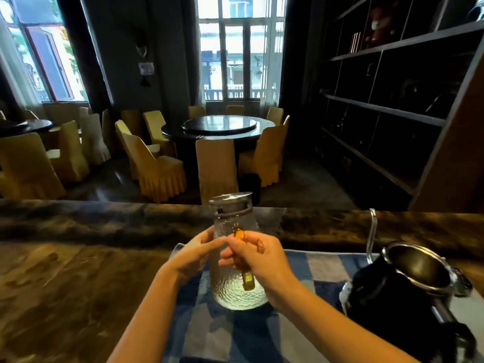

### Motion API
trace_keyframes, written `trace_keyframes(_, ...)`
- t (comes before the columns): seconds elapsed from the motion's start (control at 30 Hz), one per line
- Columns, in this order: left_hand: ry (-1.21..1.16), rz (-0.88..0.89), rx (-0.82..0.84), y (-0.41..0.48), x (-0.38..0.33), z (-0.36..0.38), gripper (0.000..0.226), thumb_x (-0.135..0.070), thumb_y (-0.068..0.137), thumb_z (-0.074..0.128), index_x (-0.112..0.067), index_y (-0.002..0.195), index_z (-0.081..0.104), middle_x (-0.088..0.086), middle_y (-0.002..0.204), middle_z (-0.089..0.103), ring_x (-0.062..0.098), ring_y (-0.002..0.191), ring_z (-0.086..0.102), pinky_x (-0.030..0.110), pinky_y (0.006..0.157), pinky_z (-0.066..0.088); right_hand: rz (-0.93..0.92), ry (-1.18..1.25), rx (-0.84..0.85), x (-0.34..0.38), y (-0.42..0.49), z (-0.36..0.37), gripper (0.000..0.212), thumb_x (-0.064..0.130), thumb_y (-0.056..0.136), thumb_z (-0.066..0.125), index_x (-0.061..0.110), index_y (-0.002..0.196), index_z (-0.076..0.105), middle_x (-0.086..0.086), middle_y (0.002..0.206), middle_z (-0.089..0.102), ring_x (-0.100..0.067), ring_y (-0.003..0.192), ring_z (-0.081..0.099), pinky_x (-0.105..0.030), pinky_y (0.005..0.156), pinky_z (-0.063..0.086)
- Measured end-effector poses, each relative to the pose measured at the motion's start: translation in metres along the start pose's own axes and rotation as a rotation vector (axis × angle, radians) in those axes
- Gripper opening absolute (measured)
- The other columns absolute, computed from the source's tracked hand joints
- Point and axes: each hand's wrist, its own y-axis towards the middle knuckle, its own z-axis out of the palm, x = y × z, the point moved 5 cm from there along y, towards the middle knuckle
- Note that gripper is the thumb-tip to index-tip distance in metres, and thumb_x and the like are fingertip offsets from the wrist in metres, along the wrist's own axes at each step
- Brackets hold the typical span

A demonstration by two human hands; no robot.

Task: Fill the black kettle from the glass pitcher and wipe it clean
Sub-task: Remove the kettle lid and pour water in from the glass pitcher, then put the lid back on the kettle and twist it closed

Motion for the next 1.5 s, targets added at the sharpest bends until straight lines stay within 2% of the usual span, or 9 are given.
trace_keyframes(0.1, 0.042, -0.008, -0.020, 0.003, 0.004, -0.013, 0.085, -0.057, 0.039, 0.086, -0.032, 0.115, 0.057, -0.001, 0.117, 0.066, 0.018, 0.110, 0.063, 0.029, 0.086, 0.051, -0.006, -0.028, -0.001, -0.014, 0.007, 0.009, 0.011, 0.017, 0.091, 0.062, 0.016, 0.090, 0.073, -0.009, 0.080, 0.075, -0.022, 0.077, 0.073, -0.029, 0.072, 0.058)
trace_keyframes(0.33, 0.141, -0.084, 0.052, -0.014, 0.013, -0.033, 0.116, -0.052, 0.036, 0.090, -0.024, 0.137, 0.041, -0.003, 0.133, 0.053, 0.018, 0.124, 0.051, 0.038, 0.105, 0.042, 0.044, -0.299, 0.266, -0.027, 0.000, 0.022, 0.009, 0.016, 0.084, 0.071, 0.013, 0.092, 0.074, 0.000, 0.081, 0.074, -0.009, 0.077, 0.071, -0.020, 0.073, 0.054)
trace_keyframes(0.5, 0.258, -0.053, 0.050, -0.037, 0.013, -0.016, 0.048, -0.007, 0.079, 0.070, -0.027, 0.118, 0.050, -0.018, 0.111, 0.055, -0.005, 0.099, 0.058, 0.007, 0.077, 0.048, 0.116, -0.428, 0.489, -0.045, -0.024, 0.034, 0.020, 0.020, 0.086, 0.069, 0.003, 0.094, 0.073, 0.007, 0.082, 0.073, -0.009, 0.079, 0.068, -0.030, 0.083, 0.056)
trace_keyframes(0.6, 0.257, 0.014, -0.085, -0.050, 0.022, -0.014, 0.050, -0.005, 0.085, 0.063, -0.031, 0.123, 0.043, -0.024, 0.111, 0.051, -0.011, 0.098, 0.051, 0.001, 0.074, 0.045, 0.117, -0.468, 0.484, -0.046, -0.026, 0.035, 0.020, 0.022, 0.087, 0.067, 0.004, 0.093, 0.073, -0.002, 0.087, 0.074, -0.010, 0.080, 0.068, -0.031, 0.085, 0.056)
trace_keyframes(0.9, 0.458, 0.065, -0.199, -0.080, 0.011, -0.003, 0.042, -0.023, 0.087, 0.063, -0.026, 0.128, 0.054, -0.011, 0.124, 0.062, 0.004, 0.116, 0.058, 0.028, 0.101, 0.048, 0.036, -0.670, 0.497, -0.035, -0.031, 0.027, 0.020, 0.029, 0.089, 0.063, 0.013, 0.095, 0.074, 0.001, 0.089, 0.074, -0.003, 0.078, 0.067, -0.022, 0.075, 0.054)
trace_keyframes(1.0, 0.829, -0.059, -0.291, -0.092, -0.004, -0.002, 0.052, -0.046, 0.086, 0.057, -0.031, 0.135, 0.046, -0.007, 0.140, 0.051, 0.014, 0.133, 0.043, 0.048, 0.118, 0.019, -0.096, -0.887, 0.466, -0.015, -0.034, 0.005, 0.020, 0.029, 0.090, 0.061, 0.019, 0.102, 0.073, 0.005, 0.099, 0.072, -0.005, 0.089, 0.065, -0.027, 0.083, 0.054)
trace_keyframes(1.23, 1.199, -0.132, -0.513, -0.118, -0.071, 0.030, 0.093, -0.065, 0.079, 0.046, -0.020, 0.151, 0.008, 0.001, 0.161, 0.002, 0.018, 0.148, -0.003, 0.048, 0.117, -0.008, -0.343, -1.435, 0.354, 0.041, -0.042, -0.064, 0.064, 0.056, 0.091, 0.047, 0.029, 0.147, 0.032, 0.005, 0.158, 0.022, -0.015, 0.146, 0.017, -0.040, 0.117, 0.020)
trace_keyframes(1.33, 1.308, -0.058, -0.516, -0.114, -0.093, 0.074, 0.101, -0.069, 0.076, 0.046, -0.020, 0.151, -0.001, -0.001, 0.161, -0.006, 0.016, 0.147, -0.011, 0.045, 0.116, -0.011, -0.296, -1.566, 0.351, 0.055, -0.045, -0.098, 0.077, 0.064, 0.090, 0.035, 0.030, 0.153, 0.005, 0.007, 0.161, -0.009, -0.015, 0.148, -0.012, -0.047, 0.118, 0.001)
trace_keyframes(1.5, 1.393, 0.058, -0.376, -0.091, -0.106, 0.166, 0.107, -0.074, 0.074, 0.043, -0.018, 0.151, -0.007, 0.001, 0.161, -0.006, 0.019, 0.147, -0.010, 0.043, 0.119, -0.008, -0.244, -1.544, 0.287, 0.072, -0.052, -0.158, 0.076, 0.064, 0.091, 0.031, 0.031, 0.152, -0.001, 0.007, 0.160, -0.015, -0.016, 0.147, -0.018, -0.051, 0.118, -0.001)
